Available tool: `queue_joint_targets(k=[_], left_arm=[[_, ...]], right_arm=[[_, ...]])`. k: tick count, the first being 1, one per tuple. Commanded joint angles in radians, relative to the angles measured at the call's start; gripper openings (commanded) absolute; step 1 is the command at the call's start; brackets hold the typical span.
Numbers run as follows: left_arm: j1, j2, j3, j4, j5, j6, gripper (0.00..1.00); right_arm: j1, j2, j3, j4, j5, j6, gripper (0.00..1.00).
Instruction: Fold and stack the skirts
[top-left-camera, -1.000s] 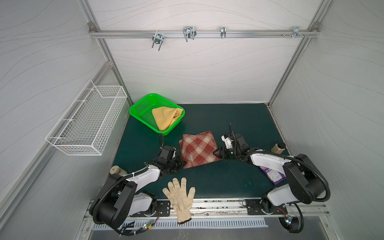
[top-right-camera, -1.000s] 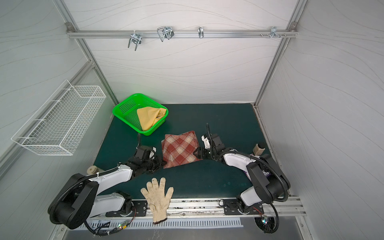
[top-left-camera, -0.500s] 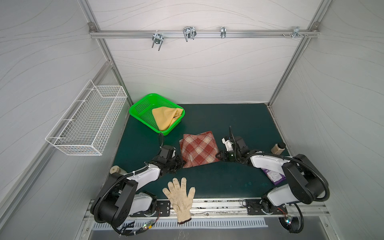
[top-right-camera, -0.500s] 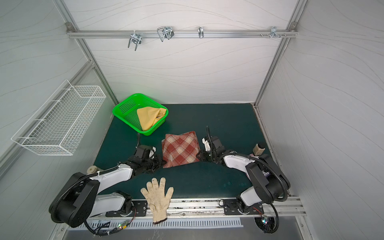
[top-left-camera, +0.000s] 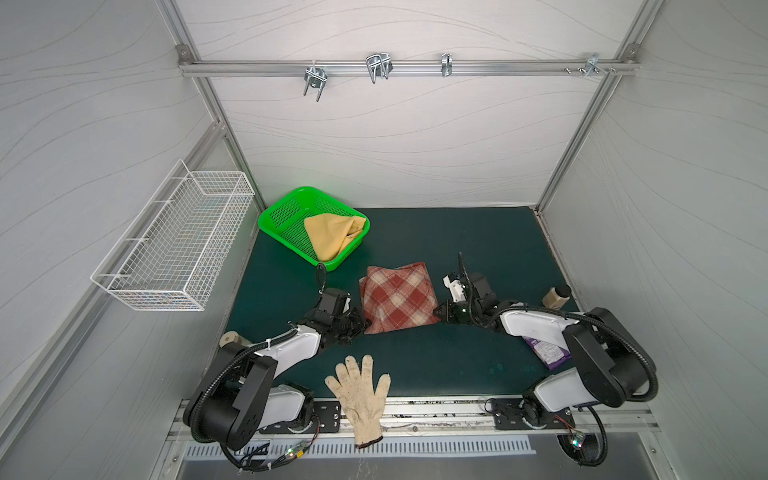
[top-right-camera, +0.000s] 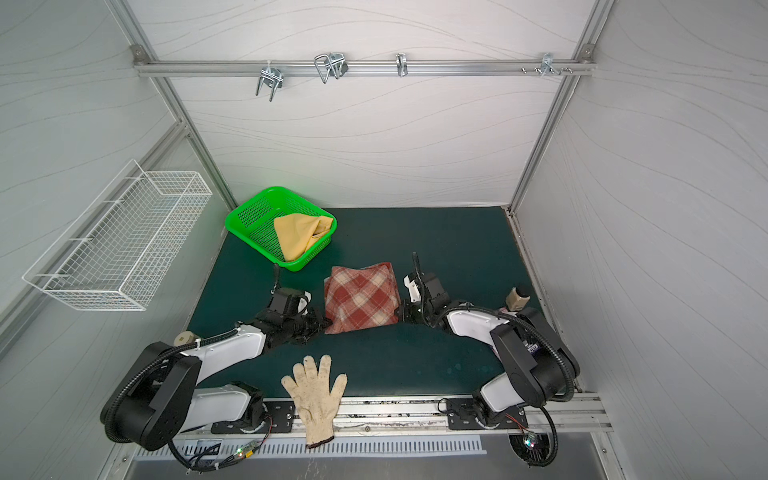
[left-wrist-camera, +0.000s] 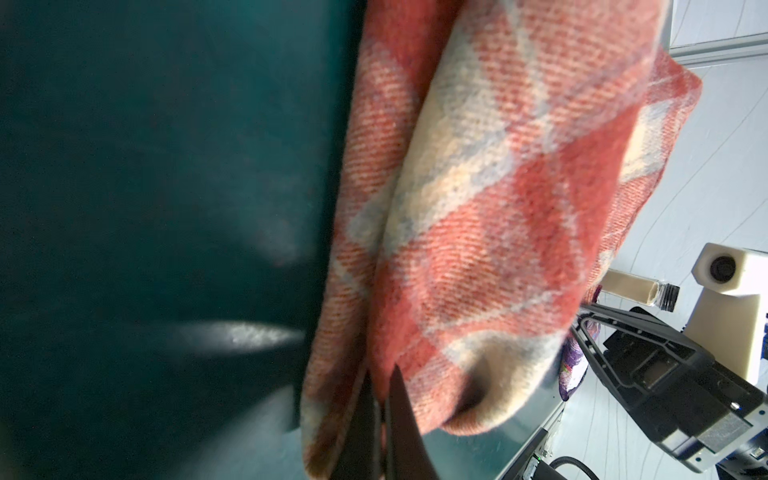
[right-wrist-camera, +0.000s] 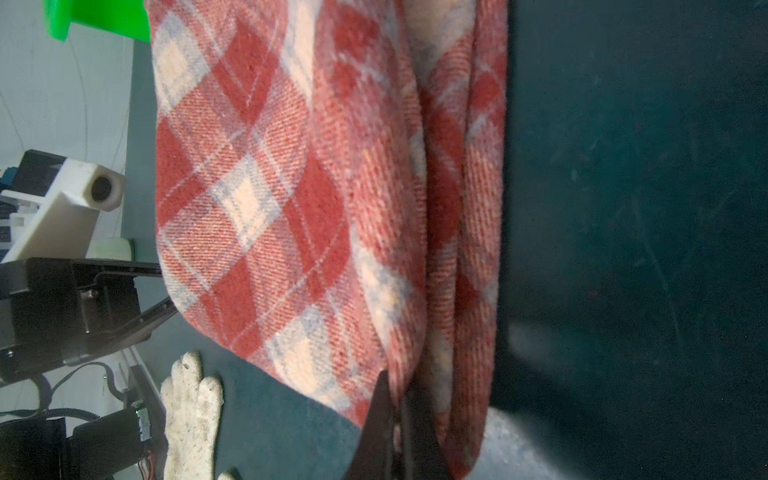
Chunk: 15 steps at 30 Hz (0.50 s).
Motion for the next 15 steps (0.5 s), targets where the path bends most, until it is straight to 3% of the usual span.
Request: queue_joint_targets(k=[1, 15], left_arm=[[0.026, 0.006, 0.047, -0.016, 0.012, 0.034, 0.0], [0.15, -0.065, 0.093, -0.206, 0.045, 0.148, 0.0]], right_arm=[[0.002, 0.01, -0.005, 0.006, -0.018, -0.001, 0.0], [-0.042, -0.015, 0.014, -0.054, -0.015, -0.024, 0.0]])
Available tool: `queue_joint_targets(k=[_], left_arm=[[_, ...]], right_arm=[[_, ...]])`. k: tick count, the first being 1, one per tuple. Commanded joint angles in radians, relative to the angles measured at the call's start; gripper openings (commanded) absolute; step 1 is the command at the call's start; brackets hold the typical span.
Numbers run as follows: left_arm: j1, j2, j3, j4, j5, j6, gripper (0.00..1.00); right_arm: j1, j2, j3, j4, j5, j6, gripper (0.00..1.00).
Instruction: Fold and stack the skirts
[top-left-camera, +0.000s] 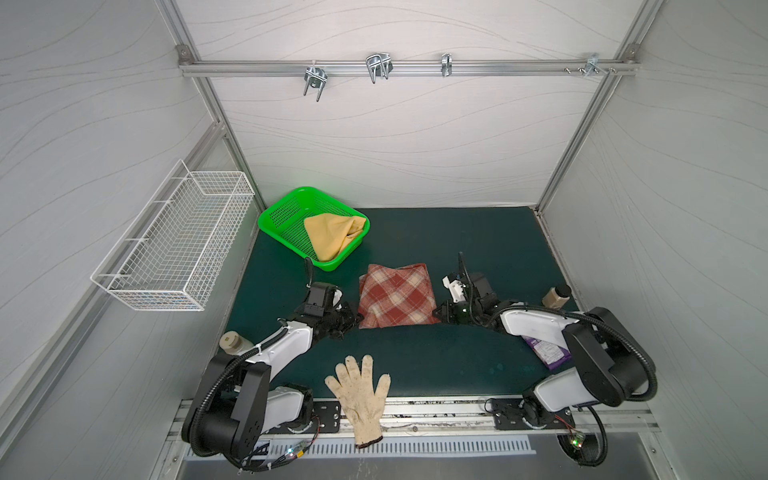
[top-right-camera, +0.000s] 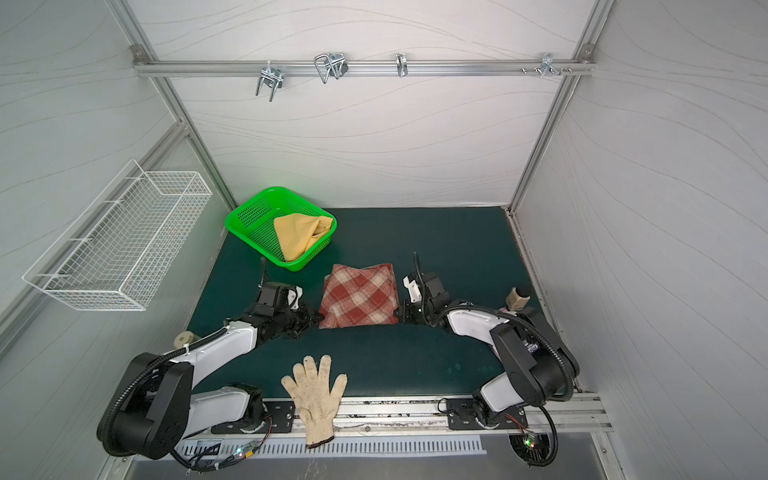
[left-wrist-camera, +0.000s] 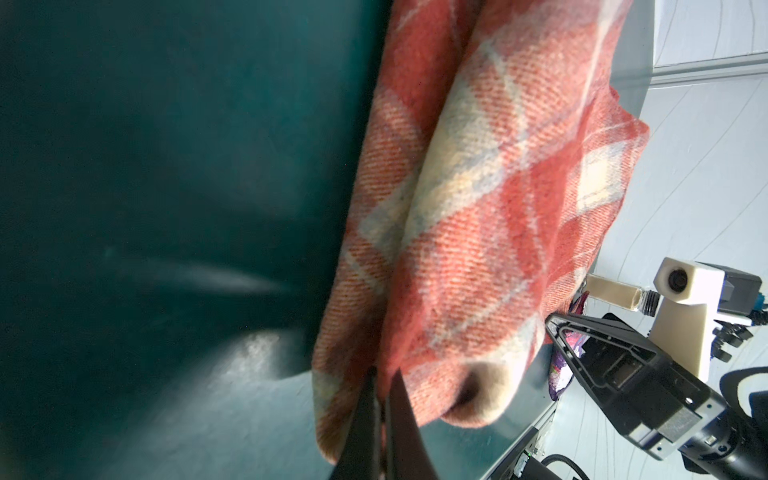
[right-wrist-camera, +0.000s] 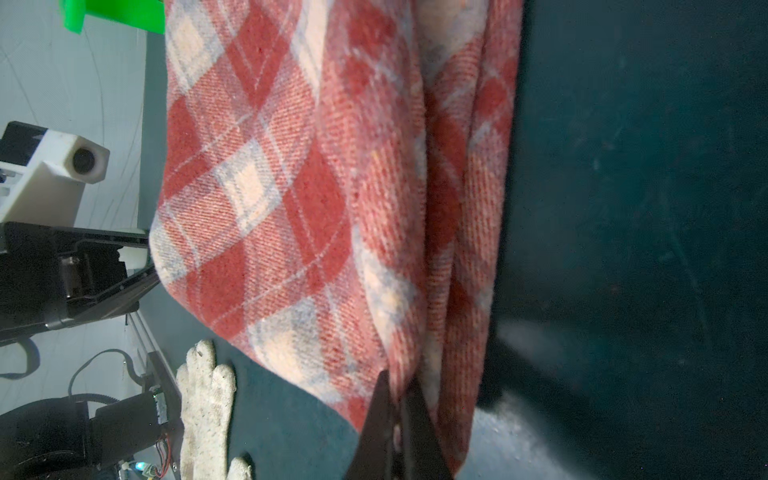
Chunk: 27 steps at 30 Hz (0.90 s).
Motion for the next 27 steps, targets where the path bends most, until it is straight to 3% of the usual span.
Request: queue_joint_targets(k=[1, 12, 20, 27], left_arm=[[0.026, -0.013, 0.034, -0.057, -0.007, 0.047, 0.0], [0.05, -0.022, 0.028, -0.118, -0.002, 0.098, 0.0], [0.058, -0.086, 0.058, -0.254, -0.055, 0.167, 0.0], [0.058, -0.058, 0.044, -0.24, -0.057, 0.174, 0.0]], right_arm=[[-0.023, -0.014, 0.014, -0.05, 0.014, -0.019, 0.0], [-0.076, 0.005, 0.031, -0.071, -0.008, -0.038, 0.0], [-0.096, 0.052, 0.047, -0.077, -0.007, -0.061, 0.0], [-0.12, 0.102, 0.11, -0.126, -0.011, -0.104, 0.0]])
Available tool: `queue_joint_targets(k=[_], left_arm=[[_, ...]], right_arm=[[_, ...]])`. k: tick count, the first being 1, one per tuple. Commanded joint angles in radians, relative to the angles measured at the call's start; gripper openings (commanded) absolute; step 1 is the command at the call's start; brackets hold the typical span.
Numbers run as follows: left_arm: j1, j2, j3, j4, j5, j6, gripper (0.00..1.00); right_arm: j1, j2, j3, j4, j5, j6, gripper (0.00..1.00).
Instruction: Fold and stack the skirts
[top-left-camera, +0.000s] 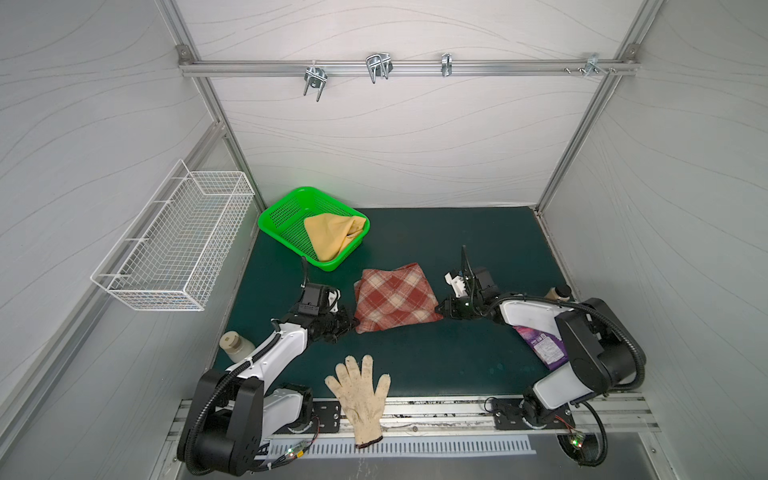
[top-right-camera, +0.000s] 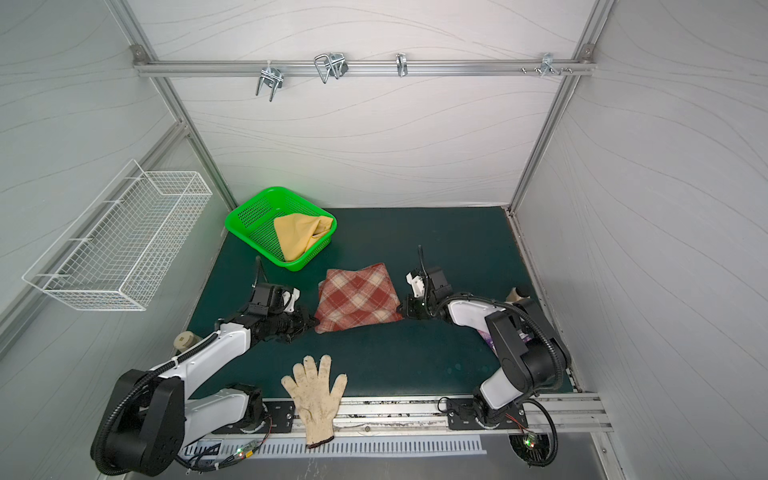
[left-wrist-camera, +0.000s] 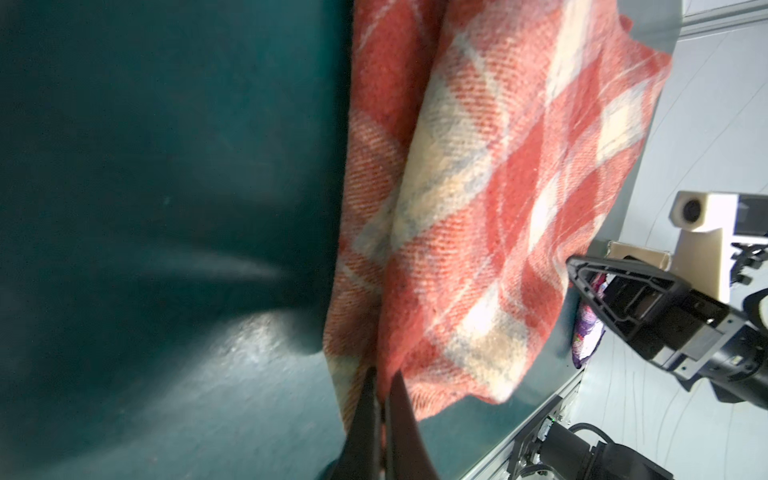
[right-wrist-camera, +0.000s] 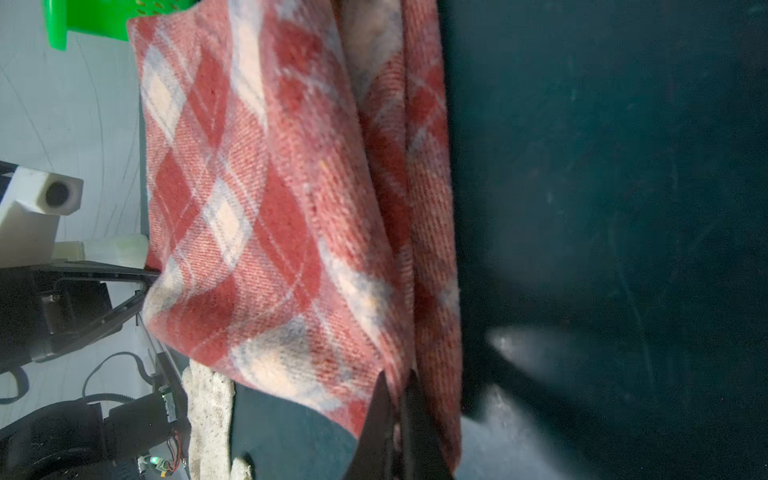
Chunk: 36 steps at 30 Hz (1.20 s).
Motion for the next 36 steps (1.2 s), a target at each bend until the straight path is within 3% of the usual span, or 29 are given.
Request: queue_joint_targets(k=[1, 14, 21, 24, 27, 31, 36], left_arm=[[0.02, 0.016, 0.024, -0.061, -0.082, 0.031, 0.0], [0.02, -0.027, 0.036, -0.128, -0.198, 0.053, 0.0], [0.017, -0.02, 0.017, -0.065, -0.125, 0.049, 0.0], [0.017, 0.01, 0.008, -0.039, -0.087, 0.048, 0.11], [0.015, -0.008, 0.005, -0.017, -0.058, 0.032, 0.24], [0.012, -0.072, 0.021, -0.051, -0.064, 0.012, 0.39], [0.011, -0.144, 0.057, -0.076, -0.056, -0.034, 0.46]], right_arm=[[-0.041, 0.025, 0.037, -0.072, 0.065, -0.046, 0.0], [-0.098, 0.033, 0.051, -0.085, 0.048, -0.06, 0.0], [-0.079, 0.028, 0.029, -0.051, -0.01, -0.018, 0.0], [-0.042, 0.013, 0.027, -0.058, 0.004, -0.002, 0.02], [-0.027, -0.011, 0.042, -0.055, -0.023, 0.029, 0.11], [0.001, -0.068, 0.107, -0.121, -0.025, 0.046, 0.29], [0.035, -0.123, 0.198, -0.214, -0.024, 0.052, 0.82]])
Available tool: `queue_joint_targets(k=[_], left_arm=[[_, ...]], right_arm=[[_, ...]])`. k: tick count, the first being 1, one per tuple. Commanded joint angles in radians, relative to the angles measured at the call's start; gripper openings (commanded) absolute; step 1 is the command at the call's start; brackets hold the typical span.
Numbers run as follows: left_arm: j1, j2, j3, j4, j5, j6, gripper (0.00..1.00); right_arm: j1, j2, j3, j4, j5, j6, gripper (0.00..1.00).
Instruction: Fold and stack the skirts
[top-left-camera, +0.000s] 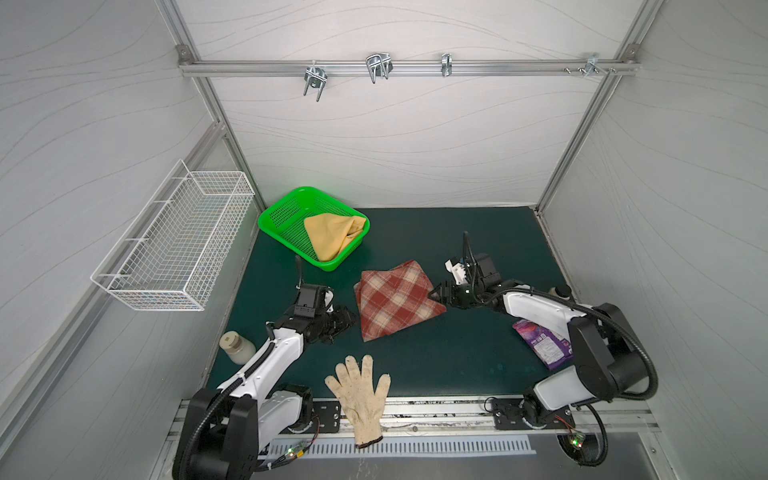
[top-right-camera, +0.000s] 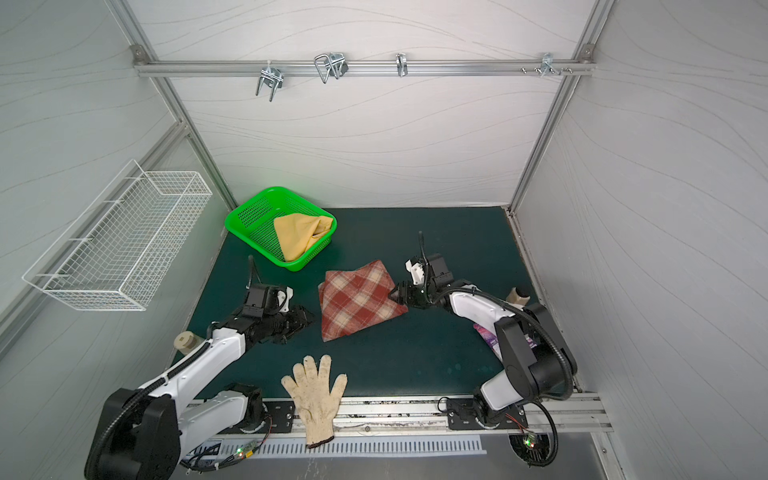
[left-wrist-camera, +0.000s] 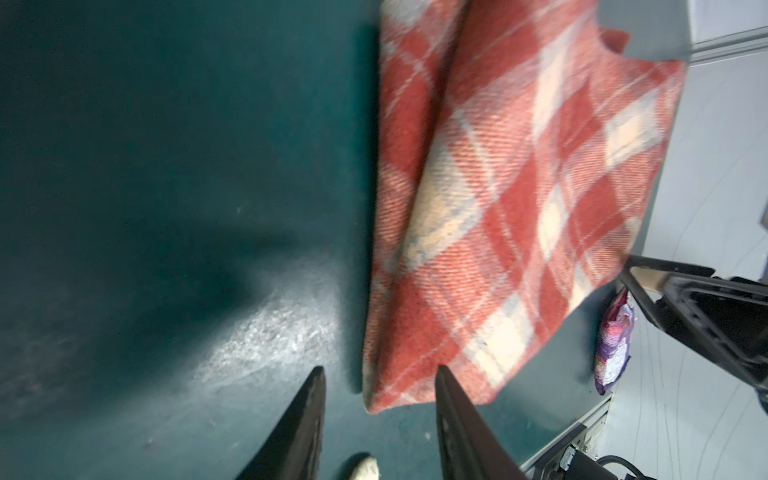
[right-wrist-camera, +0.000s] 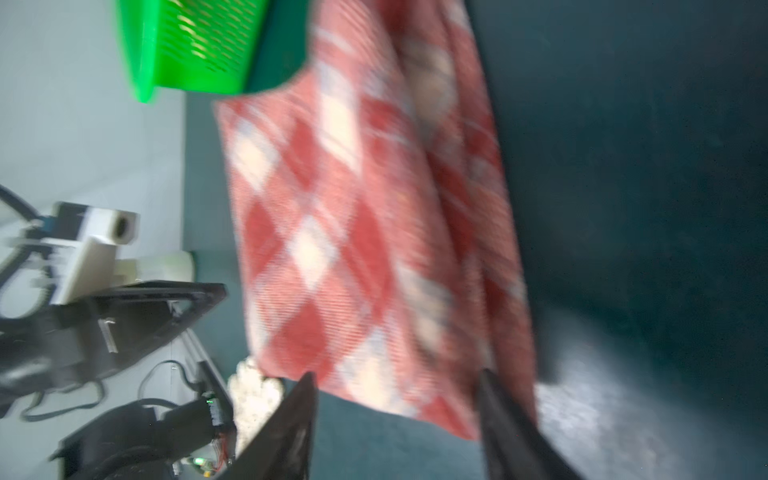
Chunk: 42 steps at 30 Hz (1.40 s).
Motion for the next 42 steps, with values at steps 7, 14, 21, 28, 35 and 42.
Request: queue_joint_targets(k=[7, 14, 21, 28, 35, 42], left_arm=[[-0.135, -0.063, 0.164, 0.093, 0.05, -0.183, 0.64], [-0.328, 0.034, 0.153, 0.362, -0.01, -0.325, 0.71], [-0.357, 0.179, 0.034, 0.623, -0.018, -0.401, 0.72], [-0.357, 0.27, -0.052, 0.697, -0.041, -0.4, 0.71], [-0.358, 0.261, -0.138, 0.678, -0.053, -0.394, 0.71], [-0.357, 0.215, -0.25, 0.631, -0.077, -0.375, 0.71]], right_arm=[[0.03, -0.019, 0.231, -0.115, -0.034, 0.02, 0.99], [0.033, 0.244, 0.43, -0.071, -0.14, 0.062, 0.99], [0.028, 0.46, 0.518, -0.032, -0.162, 0.073, 0.99], [0.02, 0.581, 0.505, 0.016, -0.133, 0.079, 0.99], [0.013, 0.595, 0.45, 0.064, -0.106, 0.097, 0.99], [0.016, 0.562, 0.398, 0.073, -0.1, 0.093, 0.99]])
